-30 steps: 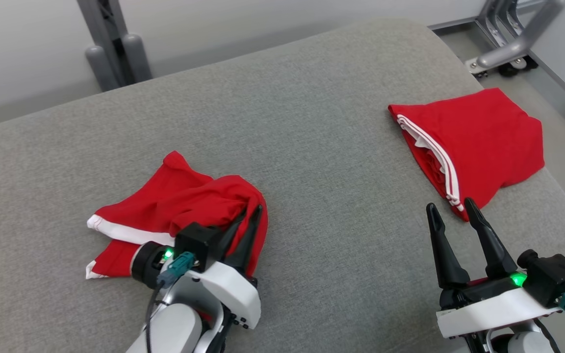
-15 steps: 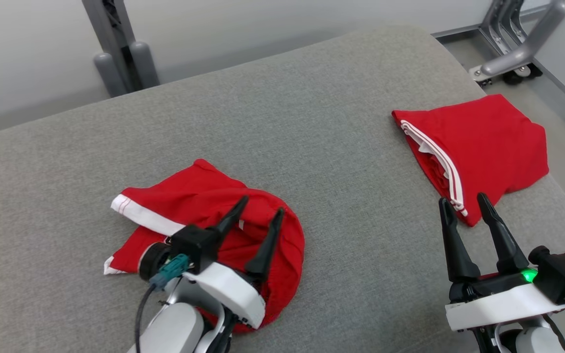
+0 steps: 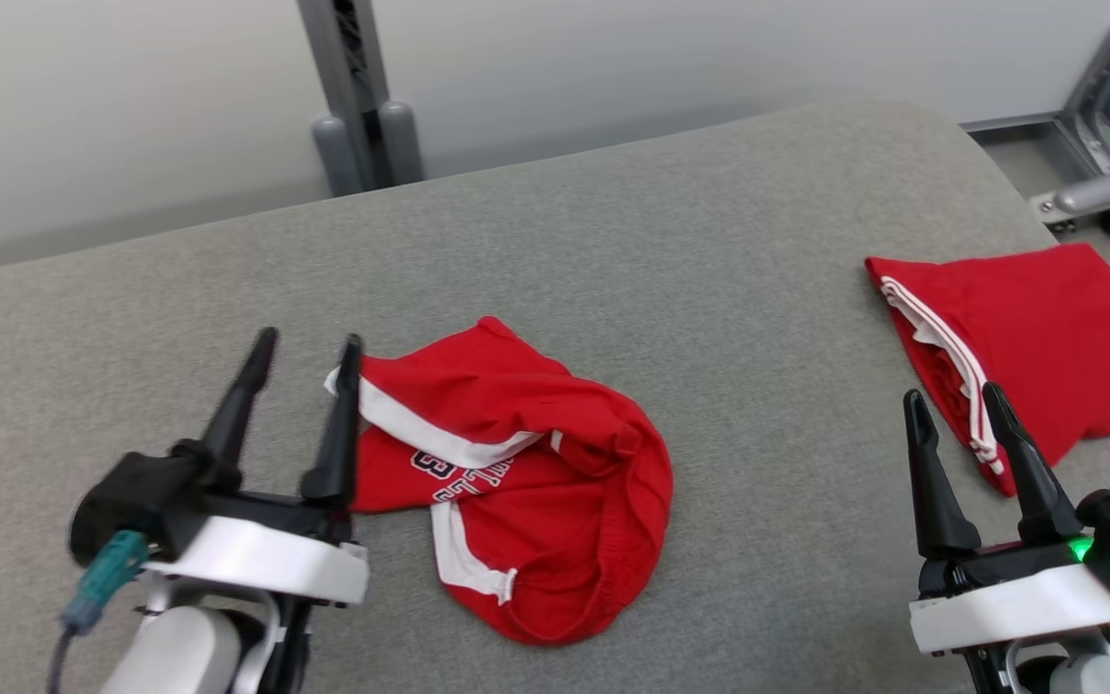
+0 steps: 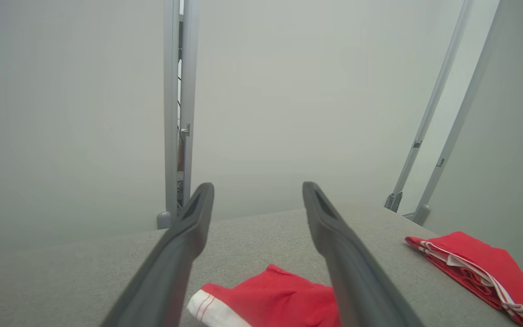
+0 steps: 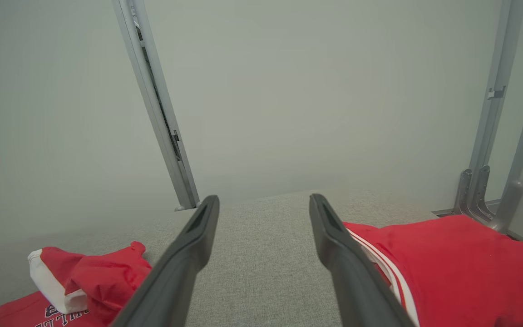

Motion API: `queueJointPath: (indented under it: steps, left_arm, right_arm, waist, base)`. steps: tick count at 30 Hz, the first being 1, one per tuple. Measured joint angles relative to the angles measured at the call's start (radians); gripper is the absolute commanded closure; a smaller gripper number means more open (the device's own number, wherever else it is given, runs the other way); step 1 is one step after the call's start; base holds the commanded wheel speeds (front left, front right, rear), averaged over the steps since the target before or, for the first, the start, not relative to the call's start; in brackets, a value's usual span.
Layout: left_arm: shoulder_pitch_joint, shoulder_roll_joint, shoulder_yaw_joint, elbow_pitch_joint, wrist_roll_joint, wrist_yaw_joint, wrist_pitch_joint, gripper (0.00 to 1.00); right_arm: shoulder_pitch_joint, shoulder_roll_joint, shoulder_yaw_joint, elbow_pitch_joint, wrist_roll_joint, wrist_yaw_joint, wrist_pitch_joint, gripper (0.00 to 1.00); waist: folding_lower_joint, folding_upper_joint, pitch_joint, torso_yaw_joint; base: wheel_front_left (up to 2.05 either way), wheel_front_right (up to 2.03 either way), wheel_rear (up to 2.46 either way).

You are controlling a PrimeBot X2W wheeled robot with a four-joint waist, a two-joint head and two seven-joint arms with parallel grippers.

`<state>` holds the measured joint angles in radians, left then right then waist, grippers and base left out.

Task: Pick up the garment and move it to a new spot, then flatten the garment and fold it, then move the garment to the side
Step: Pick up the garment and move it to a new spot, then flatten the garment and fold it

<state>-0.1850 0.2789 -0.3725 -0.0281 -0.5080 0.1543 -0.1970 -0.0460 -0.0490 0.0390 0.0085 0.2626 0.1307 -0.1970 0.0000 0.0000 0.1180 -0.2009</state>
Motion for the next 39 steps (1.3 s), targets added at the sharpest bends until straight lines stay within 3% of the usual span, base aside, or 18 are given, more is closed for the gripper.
queueJointPath:
  steps: [9,18,39]
  left_arm:
    - [0.093,0.071,0.131,-0.079,-0.003,0.091,-0.025,0.0]
    - [0.227,0.114,0.127,-0.168,0.041,0.163,0.015,0.0]
    - [0.263,0.111,0.083,-0.183,0.049,0.186,0.069,0.0]
  right_arm:
    - [0.026,0.001,-0.021,-0.044,-0.055,0.0,0.045,0.0]
    - [0.072,0.001,-0.014,-0.081,-0.095,0.0,0.09,0.0]
    - [0.134,0.001,-0.031,-0.112,-0.077,0.0,0.122,0.0]
  waist:
    - [0.0,0.0,-0.029,0.088]
    - [0.0,0.0,-0.065,0.137]
    - [0.0,0.0,-0.091,0.149]
  base:
    - [0.0,0.0,0.0]
    - [0.0,0.0,0.0]
    - [0.0,0.0,0.0]
